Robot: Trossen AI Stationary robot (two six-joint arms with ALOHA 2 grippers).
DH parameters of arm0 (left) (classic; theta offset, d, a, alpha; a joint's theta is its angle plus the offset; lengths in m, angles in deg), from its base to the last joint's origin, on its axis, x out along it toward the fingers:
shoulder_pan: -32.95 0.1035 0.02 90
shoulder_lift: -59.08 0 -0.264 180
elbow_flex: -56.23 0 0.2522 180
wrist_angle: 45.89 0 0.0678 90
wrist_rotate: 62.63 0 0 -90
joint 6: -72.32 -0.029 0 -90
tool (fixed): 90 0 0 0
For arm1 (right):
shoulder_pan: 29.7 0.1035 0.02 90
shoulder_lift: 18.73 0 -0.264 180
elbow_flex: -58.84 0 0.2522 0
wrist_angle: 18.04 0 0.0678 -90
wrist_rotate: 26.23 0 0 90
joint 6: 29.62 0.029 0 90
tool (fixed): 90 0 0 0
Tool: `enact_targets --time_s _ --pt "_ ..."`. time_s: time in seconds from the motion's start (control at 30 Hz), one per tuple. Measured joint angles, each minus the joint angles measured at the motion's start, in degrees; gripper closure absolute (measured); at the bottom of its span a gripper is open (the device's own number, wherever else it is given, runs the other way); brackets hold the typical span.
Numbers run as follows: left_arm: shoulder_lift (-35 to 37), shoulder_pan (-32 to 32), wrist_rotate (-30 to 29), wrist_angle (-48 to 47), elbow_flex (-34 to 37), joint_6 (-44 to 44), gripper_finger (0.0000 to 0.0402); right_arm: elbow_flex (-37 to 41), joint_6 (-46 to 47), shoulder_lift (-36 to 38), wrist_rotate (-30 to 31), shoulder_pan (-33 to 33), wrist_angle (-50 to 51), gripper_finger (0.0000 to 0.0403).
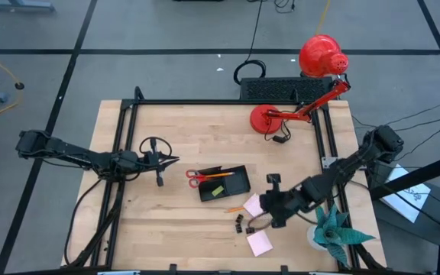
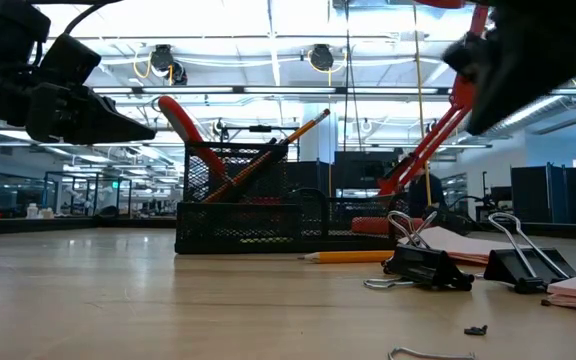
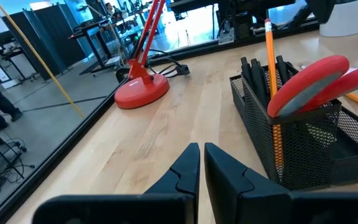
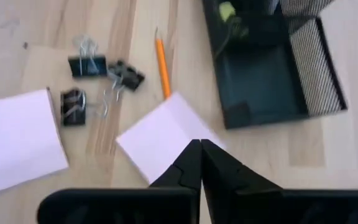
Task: Pick and place office supplies into organizer
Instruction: Put the top sticky note into the right compartment of the desk organizer
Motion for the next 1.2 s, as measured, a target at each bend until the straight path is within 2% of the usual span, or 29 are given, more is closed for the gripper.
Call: enact_targets --time_s 0.2,0.3,0.4,0.6,0.67,0.9,1.2 --pt "0.0 0.0 0.0 0.0 0.0 0.0 0.0371 5.1 9.6 0.0 0.4 2.1 -0.1 0.0378" --pt "0.0 0.0 0.0 0.0 0.0 0.0 0.0371 7.7 10.5 0.0 2.2 2.7 -1.2 0.0351" --pt "0.0 0.0 0.0 0.0 0.0 0.0 0.0371 9.1 15.2 0.0 5.4 2.3 -2.0 0.0319" --pt "0.0 0.0 -0.1 0.0 0.0 -0.5 0.0371 10.5 15.3 0.0 5.4 -0.7 -4.0 0.0261" --pt "0.0 0.0 -0.1 0.0 0.0 -0.7 0.0371 10.5 12.7 0.0 1.7 -2.9 -4.9 0.0248" --pt "0.0 0.0 -0.1 0.0 0.0 -1.6 0.0371 10.5 1.0 0.1 -21.2 -12.9 -12.7 0.0219" --pt "0.0 0.0 -0.1 -0.8 0.0 -2.2 0.0371 10.5 -8.7 6.1 -35.0 -24.9 -12.0 0.0218"
